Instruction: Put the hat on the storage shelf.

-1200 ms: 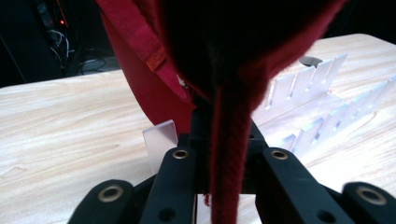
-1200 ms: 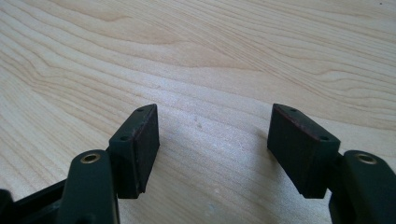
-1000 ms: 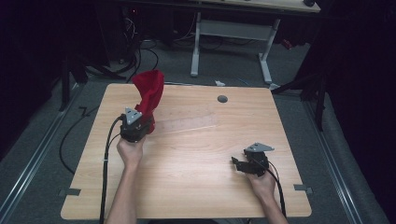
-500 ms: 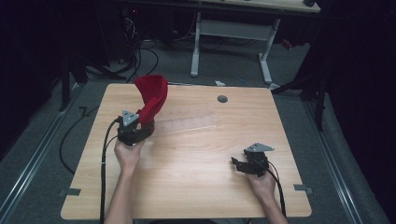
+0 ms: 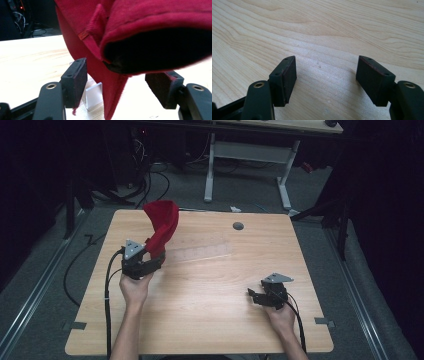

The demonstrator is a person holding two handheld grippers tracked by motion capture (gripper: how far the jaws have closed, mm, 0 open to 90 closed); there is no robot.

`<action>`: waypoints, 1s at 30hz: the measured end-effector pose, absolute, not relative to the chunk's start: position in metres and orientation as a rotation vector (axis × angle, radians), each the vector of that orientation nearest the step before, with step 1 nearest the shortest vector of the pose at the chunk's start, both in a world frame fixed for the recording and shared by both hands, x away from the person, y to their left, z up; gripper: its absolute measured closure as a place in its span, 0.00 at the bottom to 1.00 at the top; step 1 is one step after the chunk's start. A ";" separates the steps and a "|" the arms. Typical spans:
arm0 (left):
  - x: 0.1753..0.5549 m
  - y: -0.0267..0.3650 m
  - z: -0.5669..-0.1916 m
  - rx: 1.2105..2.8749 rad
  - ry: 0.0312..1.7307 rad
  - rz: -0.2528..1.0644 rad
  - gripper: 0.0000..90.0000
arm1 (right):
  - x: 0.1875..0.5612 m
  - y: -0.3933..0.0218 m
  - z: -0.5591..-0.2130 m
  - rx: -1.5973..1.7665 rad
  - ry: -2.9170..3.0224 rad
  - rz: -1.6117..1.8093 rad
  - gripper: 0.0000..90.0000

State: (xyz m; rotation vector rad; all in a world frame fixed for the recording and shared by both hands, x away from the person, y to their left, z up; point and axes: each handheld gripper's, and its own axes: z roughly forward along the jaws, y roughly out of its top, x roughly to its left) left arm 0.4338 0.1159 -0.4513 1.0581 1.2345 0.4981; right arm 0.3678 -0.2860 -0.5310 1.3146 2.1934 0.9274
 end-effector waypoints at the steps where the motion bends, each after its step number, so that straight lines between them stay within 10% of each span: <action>1: 0.433 0.116 -0.451 1.063 1.237 0.495 0.39 | 0.368 -0.286 -0.531 1.314 2.193 0.927 0.37; 30: 0.386 0.122 -0.437 1.020 1.244 0.424 0.41 | 0.368 -0.286 -0.531 1.314 2.193 0.925 0.37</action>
